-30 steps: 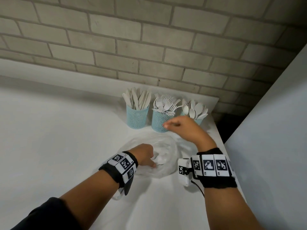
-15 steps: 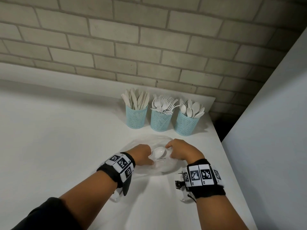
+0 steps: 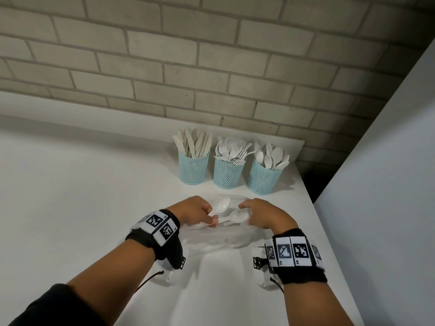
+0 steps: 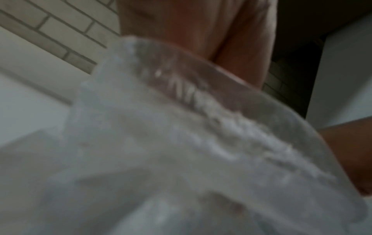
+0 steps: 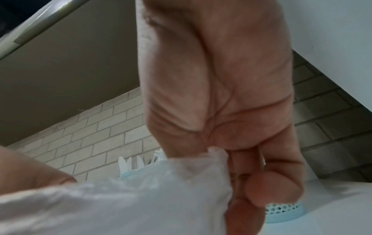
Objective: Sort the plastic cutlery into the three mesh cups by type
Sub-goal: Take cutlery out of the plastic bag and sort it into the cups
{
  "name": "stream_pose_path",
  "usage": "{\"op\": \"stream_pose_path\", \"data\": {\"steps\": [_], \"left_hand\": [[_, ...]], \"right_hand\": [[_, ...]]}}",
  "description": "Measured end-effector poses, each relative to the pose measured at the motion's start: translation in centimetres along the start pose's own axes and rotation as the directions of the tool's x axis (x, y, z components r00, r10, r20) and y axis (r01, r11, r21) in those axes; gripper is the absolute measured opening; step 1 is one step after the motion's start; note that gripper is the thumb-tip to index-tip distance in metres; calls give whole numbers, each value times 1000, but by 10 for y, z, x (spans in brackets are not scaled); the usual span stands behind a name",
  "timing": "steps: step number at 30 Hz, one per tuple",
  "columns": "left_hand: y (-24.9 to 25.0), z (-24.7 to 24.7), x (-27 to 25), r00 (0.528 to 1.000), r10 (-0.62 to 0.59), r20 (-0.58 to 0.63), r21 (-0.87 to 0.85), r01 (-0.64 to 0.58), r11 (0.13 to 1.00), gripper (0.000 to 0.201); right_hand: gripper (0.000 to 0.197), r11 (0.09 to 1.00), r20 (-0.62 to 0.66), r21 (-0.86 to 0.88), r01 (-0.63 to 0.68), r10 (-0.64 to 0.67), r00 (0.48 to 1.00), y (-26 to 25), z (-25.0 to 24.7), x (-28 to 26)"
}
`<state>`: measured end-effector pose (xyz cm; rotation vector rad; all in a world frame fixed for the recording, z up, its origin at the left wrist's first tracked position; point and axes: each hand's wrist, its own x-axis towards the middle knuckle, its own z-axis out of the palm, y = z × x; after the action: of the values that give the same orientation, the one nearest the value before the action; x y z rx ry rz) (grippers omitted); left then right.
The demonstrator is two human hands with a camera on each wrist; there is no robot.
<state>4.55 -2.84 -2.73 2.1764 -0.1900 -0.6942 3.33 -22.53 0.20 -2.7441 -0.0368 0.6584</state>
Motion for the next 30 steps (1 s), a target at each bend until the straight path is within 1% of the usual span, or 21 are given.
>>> {"op": "stream_pose_path", "data": {"steps": [3, 5, 8, 10, 12, 13, 15, 16, 18, 20, 23, 24, 26, 28, 30], "left_hand": [[1, -5, -2, 1000, -18, 11, -82, 19, 996, 20], [2, -6, -4, 999, -7, 32, -127, 11, 992, 15], [3, -5, -5, 997, 13, 77, -311, 11, 950, 10], [4, -4, -7, 996, 7, 90, -396, 29, 918, 9], [3, -6, -8, 995, 14, 100, -435, 31, 900, 6], [3, -7, -9, 995, 21, 101, -450, 27, 892, 7], [1, -9, -10, 995, 21, 98, -476, 29, 879, 9], [1, -10, -10, 995, 19, 98, -485, 31, 874, 9], [1, -10, -9, 995, 22, 101, -491, 31, 871, 9], [3, -10, -10, 995, 28, 92, -482, 20, 876, 11], [9, -10, -10, 997, 38, 61, -483, -4, 876, 13], [11, -10, -10, 998, 39, 51, -496, -9, 868, 13], [16, -10, -11, 998, 49, 38, -532, -22, 846, 14], [22, -10, -13, 997, 72, 22, -564, -47, 824, 15], [27, -11, -15, 996, 93, 1, -592, -74, 802, 17]], "right_hand": [[54, 1000, 1, -15, 25, -25, 1000, 2, 0, 0], [49, 1000, 3, 8, 25, -25, 1000, 4, 1, 0], [38, 997, 6, 65, 29, -29, 1000, 3, 0, -2], [33, 995, -13, 88, 56, -55, 998, 4, -1, -2], [23, 988, -73, 121, 98, -90, 993, 6, -2, 0], [23, 981, -118, 155, 120, -102, 988, 7, -3, 1], [37, 957, -220, 242, 159, -106, 970, 7, -4, 2], [40, 943, -272, 278, 183, -105, 957, 6, -4, 1], [37, 924, -364, 305, 233, -113, 924, 5, -5, 3], [33, 916, -454, 291, 276, -121, 882, 4, -3, 6], [31, 902, -567, 290, 319, -107, 817, 1, -5, 10], [30, 882, -582, 319, 346, -106, 806, -1, -7, 8], [34, 842, -571, 366, 397, -134, 810, -6, -10, 6], [35, 832, -541, 367, 416, -173, 823, -12, -13, 5], [31, 829, -535, 372, 417, -176, 826, -17, -15, 8]]}}
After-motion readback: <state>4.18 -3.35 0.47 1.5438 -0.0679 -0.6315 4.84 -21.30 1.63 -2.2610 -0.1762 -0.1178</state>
